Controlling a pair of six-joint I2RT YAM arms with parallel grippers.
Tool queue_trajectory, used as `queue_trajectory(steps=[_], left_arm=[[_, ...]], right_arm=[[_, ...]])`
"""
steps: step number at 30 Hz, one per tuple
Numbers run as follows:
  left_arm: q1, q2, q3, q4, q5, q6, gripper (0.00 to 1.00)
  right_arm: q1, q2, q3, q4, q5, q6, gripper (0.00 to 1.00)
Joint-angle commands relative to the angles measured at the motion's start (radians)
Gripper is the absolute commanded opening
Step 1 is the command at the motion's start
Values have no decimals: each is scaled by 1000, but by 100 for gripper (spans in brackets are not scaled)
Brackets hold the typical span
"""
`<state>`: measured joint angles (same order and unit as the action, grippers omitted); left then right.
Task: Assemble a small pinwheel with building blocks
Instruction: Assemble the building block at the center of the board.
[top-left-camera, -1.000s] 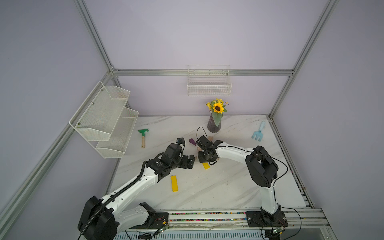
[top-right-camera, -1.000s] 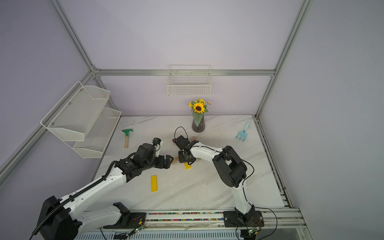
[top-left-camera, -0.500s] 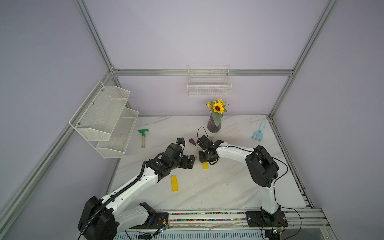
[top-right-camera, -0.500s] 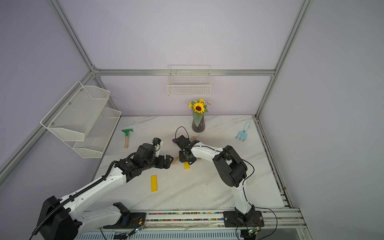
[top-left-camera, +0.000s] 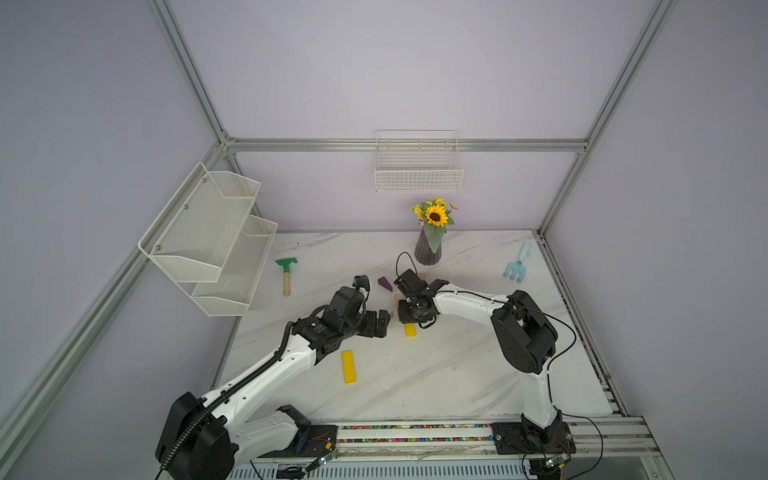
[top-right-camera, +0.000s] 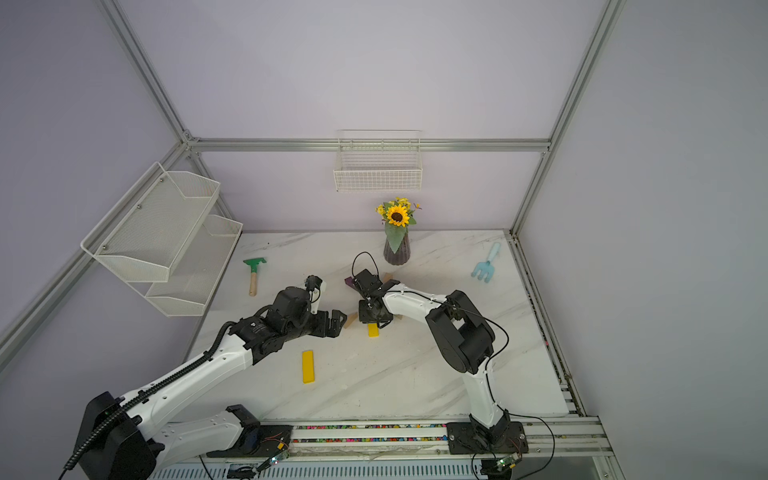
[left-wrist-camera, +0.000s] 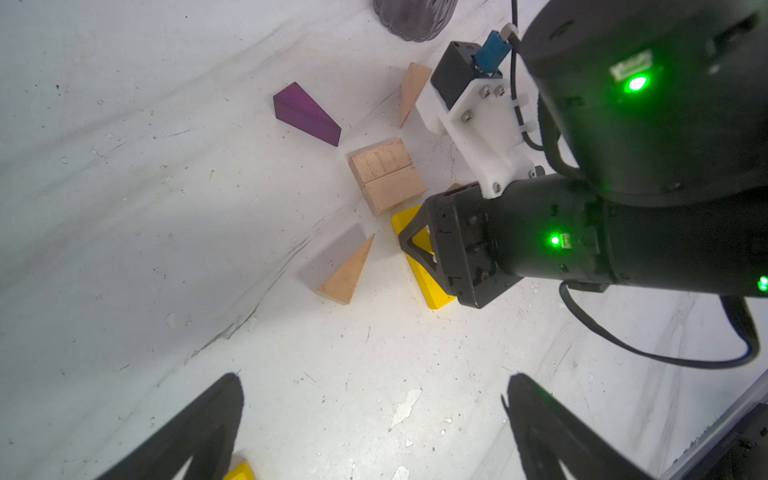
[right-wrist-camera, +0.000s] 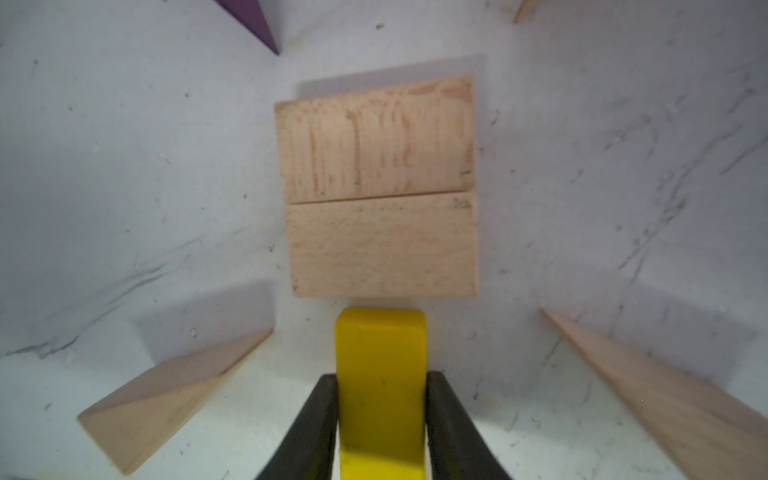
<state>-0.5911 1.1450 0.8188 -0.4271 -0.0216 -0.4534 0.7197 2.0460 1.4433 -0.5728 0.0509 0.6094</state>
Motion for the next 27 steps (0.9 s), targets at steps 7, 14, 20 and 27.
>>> queue_trajectory(steps=[7, 14, 20, 27], left_arm=[[4, -25, -10, 30, -3, -17, 100], [4, -25, -10, 30, -3, -18, 100], [5, -25, -10, 30, -1, -18, 100], [5, -25, -10, 30, -1, -19, 100]], right_arm=[[-13, 41, 10, 4, 6, -2, 37], [-13, 49, 21, 5, 7, -12, 38], [-14, 55, 26, 2, 10, -16, 38], [-14, 53, 27, -1, 13, -20, 43]])
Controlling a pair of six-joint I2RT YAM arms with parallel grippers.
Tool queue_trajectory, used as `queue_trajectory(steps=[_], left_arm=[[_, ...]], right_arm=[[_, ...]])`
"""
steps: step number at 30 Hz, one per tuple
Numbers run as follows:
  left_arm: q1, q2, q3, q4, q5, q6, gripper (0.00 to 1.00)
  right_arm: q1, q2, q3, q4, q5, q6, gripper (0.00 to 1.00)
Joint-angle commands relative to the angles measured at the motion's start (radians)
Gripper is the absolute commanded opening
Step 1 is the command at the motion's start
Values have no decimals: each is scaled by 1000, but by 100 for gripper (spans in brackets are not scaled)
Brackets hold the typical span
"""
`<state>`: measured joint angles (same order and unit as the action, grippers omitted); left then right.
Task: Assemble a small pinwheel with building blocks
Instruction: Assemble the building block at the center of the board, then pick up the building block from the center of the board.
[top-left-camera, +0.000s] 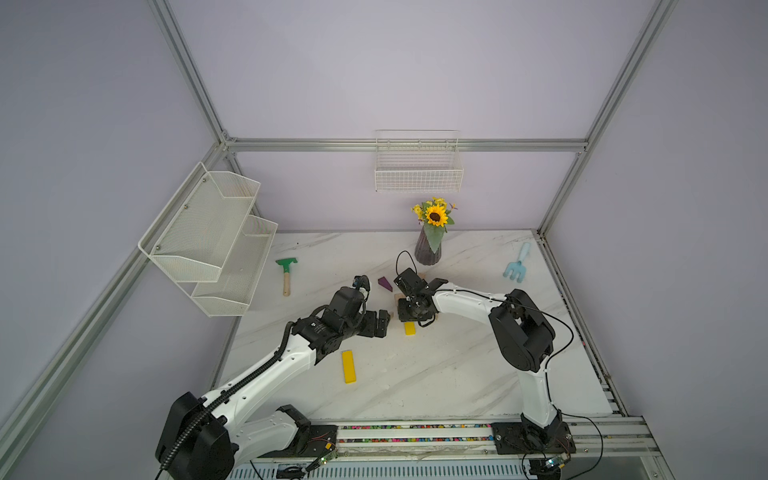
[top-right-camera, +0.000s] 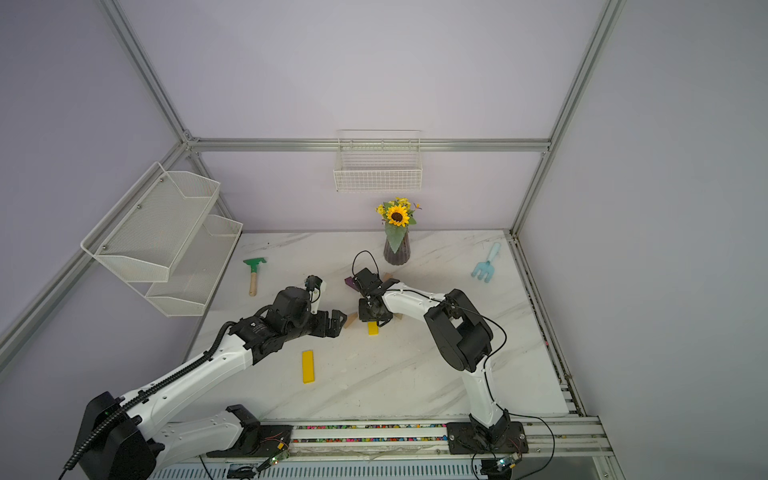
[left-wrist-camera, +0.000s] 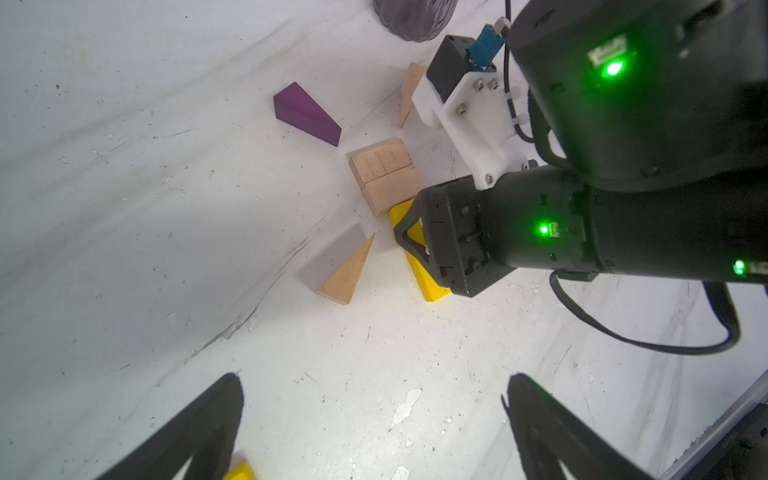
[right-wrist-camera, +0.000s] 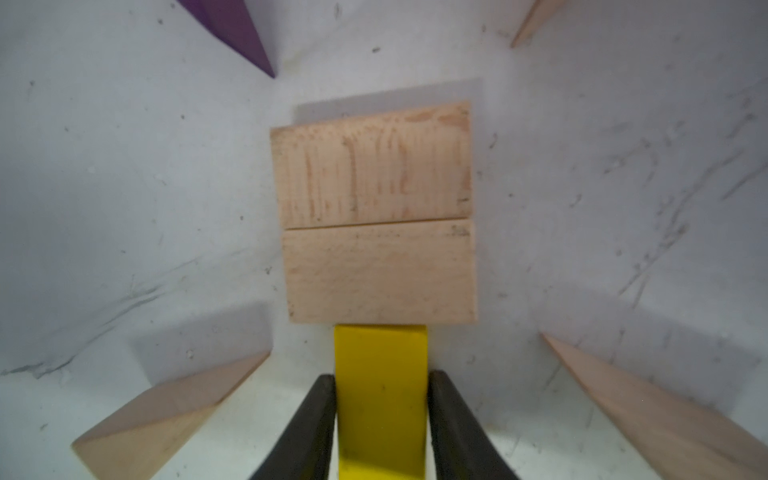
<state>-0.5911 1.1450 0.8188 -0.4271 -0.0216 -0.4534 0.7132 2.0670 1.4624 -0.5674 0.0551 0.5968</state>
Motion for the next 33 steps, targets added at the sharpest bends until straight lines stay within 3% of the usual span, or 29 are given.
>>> queue_trajectory(steps=[1, 11, 16, 22, 27, 33], left_arm=[[5, -25, -10, 31, -2, -19, 100], [5, -67, 12, -3, -70, -48, 100], [27, -145, 29, -54, -129, -46, 100], [150, -273, 47, -221, -192, -79, 100], [291, -415, 21, -328, -234, -119, 100], [378, -553, -26, -400, -237, -160, 100]], right_arm=[[-8, 32, 9, -9, 9, -8, 45], [5, -103, 79, -81, 56, -32, 53], [83, -176, 96, -115, 73, -34, 55], [261, -173, 78, -83, 60, 47, 55], [409, -55, 156, -59, 45, 85, 55], [500, 50, 204, -36, 25, 129, 55]])
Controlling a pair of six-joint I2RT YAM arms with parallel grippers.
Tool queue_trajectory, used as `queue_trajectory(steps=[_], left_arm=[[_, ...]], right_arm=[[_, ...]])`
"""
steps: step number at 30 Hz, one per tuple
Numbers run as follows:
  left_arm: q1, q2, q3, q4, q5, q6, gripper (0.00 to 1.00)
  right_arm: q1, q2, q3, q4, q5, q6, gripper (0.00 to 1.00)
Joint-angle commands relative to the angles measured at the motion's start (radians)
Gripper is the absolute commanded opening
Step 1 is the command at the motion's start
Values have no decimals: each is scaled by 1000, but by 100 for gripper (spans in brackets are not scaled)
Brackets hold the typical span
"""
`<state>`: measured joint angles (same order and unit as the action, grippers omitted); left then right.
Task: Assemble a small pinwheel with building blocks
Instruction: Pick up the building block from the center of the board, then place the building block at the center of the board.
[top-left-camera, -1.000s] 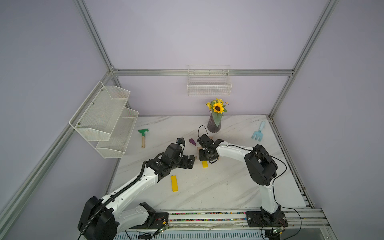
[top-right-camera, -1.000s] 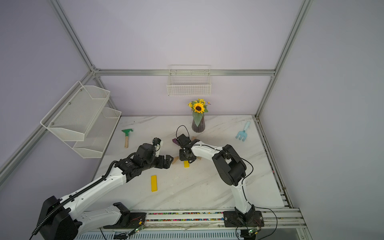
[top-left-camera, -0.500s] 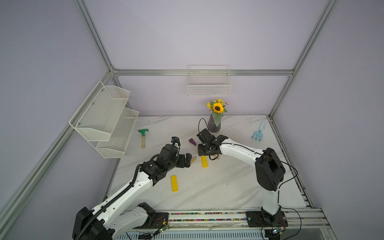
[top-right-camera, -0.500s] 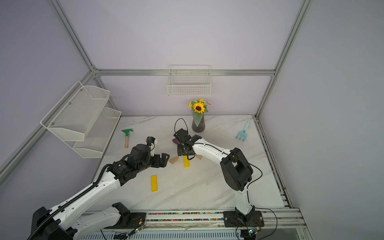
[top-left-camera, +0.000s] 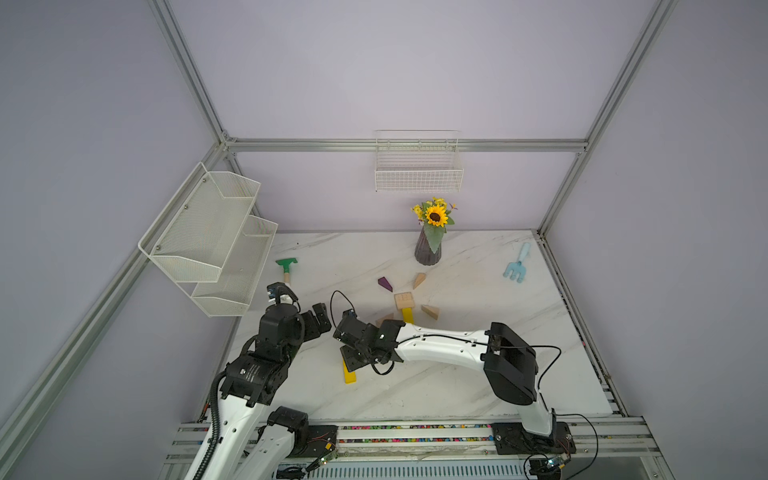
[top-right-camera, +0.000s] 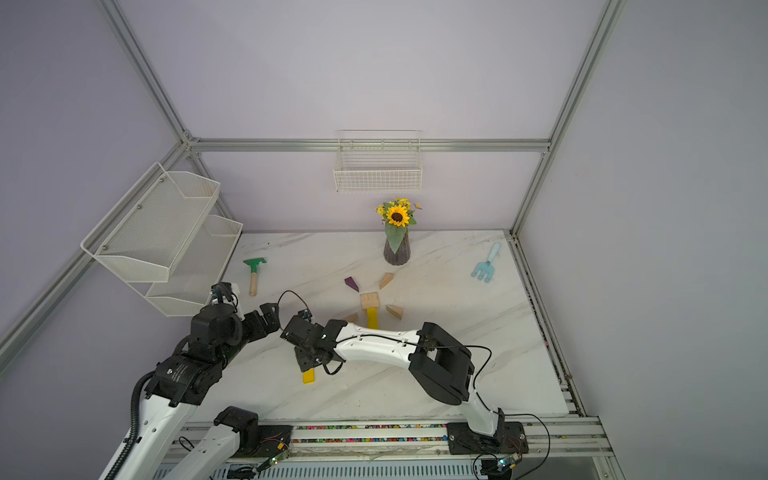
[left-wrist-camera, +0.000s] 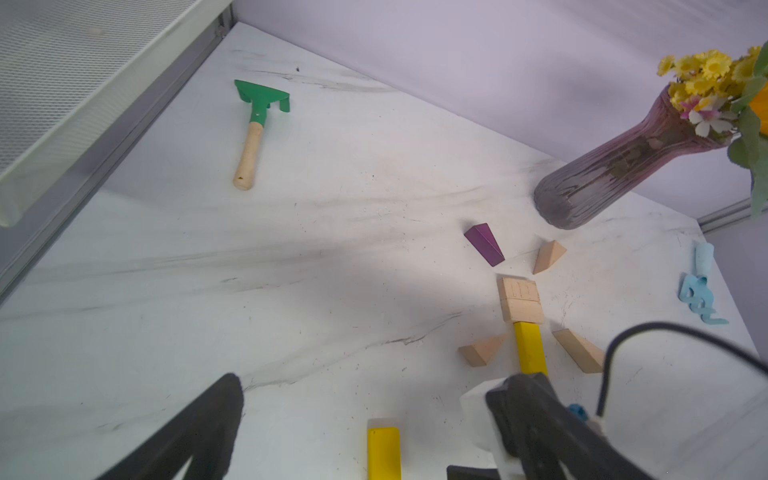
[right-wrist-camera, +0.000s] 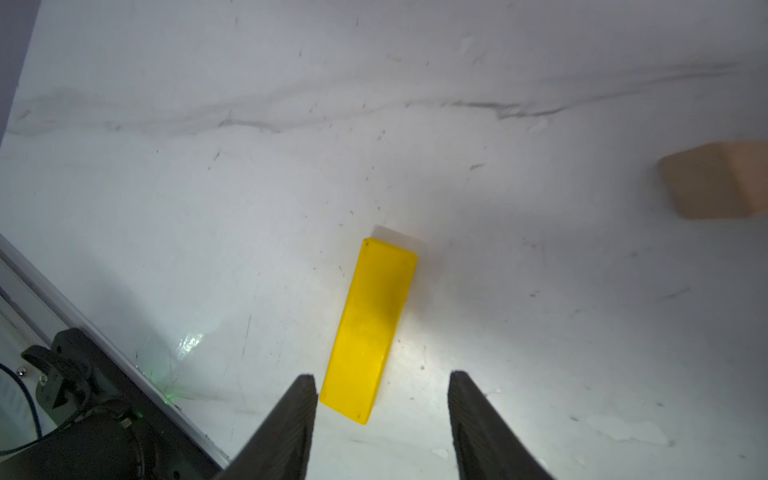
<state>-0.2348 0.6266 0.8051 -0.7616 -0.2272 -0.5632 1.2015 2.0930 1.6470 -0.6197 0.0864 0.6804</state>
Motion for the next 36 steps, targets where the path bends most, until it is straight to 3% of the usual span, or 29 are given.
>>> queue_trajectory(steps=[1, 14, 16, 18, 21, 30, 36], left_arm=[[27, -45, -16, -76, -37, -57, 100], [45, -126, -49, -112, -50, -81, 100], [45, -126, -53, -104, -38, -77, 100], [45, -125, -57, -96, -30, -73, 100], [45, -122, -58, -92, -20, -64, 100], [45, -115, -108, -49, 61, -61, 100], [45, -109, -141, -29, 133, -51, 100]], right_arm=[[17, 31, 13, 25, -9, 52, 55], [51, 173, 95, -3, 0, 68, 54], [50, 192, 100, -24, 20, 73, 51], [50, 180, 74, -23, 38, 87, 40], [51, 101, -19, 30, 64, 114, 25], [49, -263, -410, 85, 122, 270, 24], [7, -419, -616, 117, 130, 332, 25]])
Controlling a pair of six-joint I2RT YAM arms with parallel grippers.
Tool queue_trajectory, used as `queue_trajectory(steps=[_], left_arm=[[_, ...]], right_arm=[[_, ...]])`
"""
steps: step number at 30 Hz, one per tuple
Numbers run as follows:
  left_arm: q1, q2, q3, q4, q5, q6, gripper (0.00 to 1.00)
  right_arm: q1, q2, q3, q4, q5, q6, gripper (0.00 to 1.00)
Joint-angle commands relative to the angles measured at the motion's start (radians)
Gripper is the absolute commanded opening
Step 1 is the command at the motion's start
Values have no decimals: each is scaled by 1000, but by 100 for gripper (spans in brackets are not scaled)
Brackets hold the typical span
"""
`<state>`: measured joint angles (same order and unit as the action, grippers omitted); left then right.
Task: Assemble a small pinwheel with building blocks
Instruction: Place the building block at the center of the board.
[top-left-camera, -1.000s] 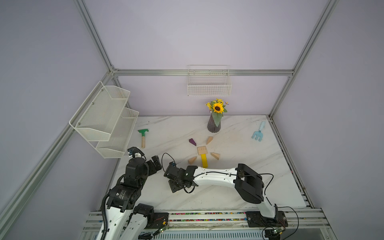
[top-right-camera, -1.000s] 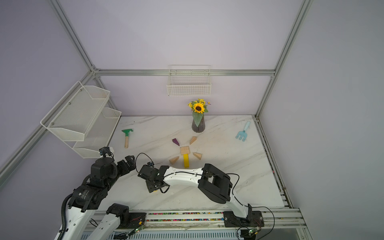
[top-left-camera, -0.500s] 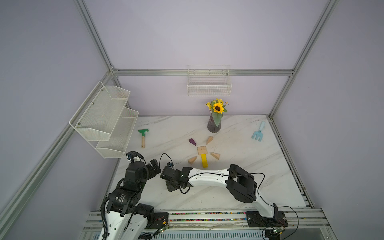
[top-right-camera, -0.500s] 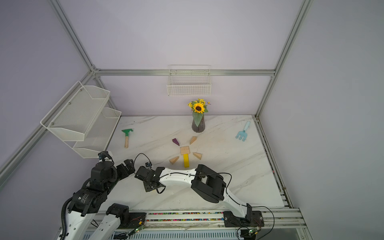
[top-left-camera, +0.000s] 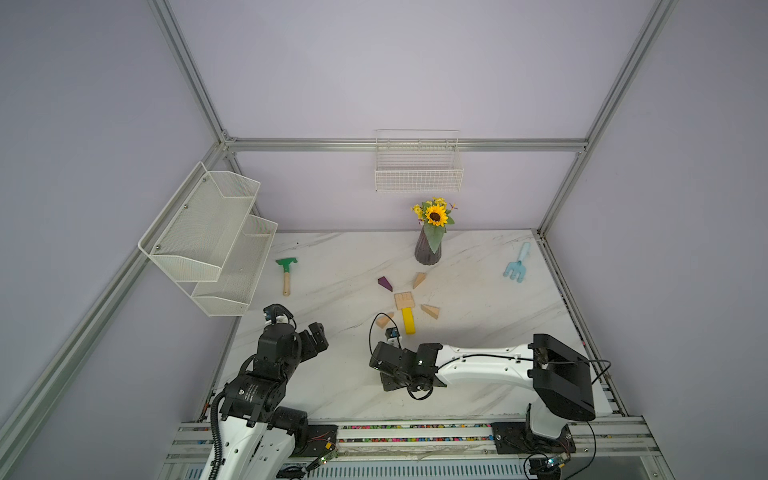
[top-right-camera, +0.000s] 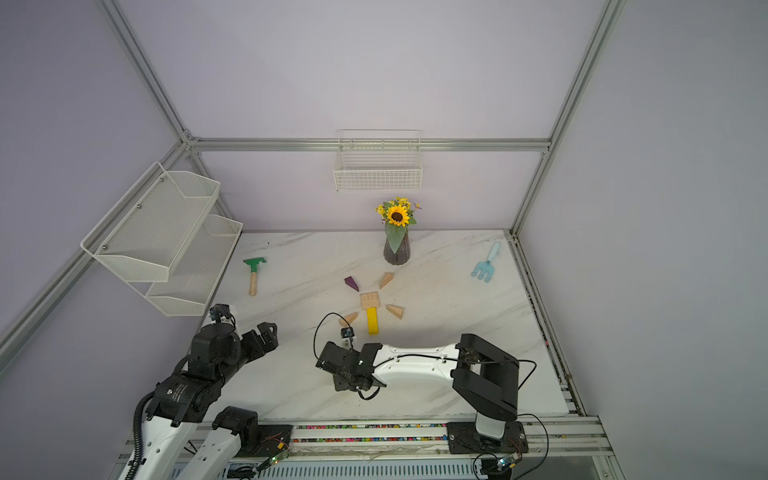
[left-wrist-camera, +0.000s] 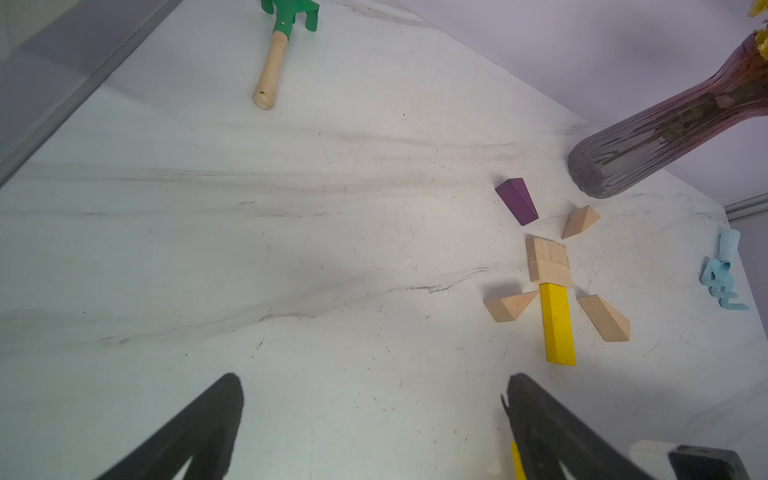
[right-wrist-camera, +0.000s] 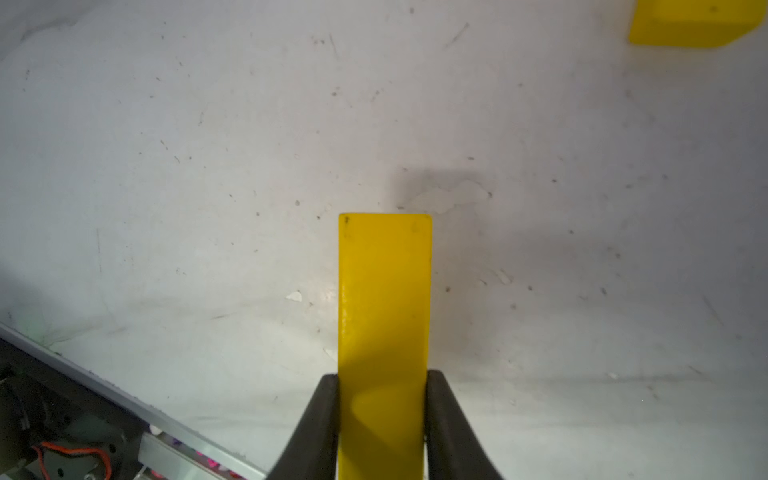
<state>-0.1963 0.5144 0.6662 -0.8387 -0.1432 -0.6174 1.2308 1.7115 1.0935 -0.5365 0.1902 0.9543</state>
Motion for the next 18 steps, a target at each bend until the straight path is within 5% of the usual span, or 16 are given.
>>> queue_trajectory(steps=[1, 13, 18], left_arm=[[6, 3, -8, 53, 62, 7, 100], [6, 15, -37, 90, 146, 11, 100], [6, 9, -43, 94, 157, 8, 100]], right_arm=[[-32, -51, -83, 40, 26, 61, 25], [-180, -87, -197, 125, -12, -25, 26], [-213, -61, -179, 128, -9, -66, 42]])
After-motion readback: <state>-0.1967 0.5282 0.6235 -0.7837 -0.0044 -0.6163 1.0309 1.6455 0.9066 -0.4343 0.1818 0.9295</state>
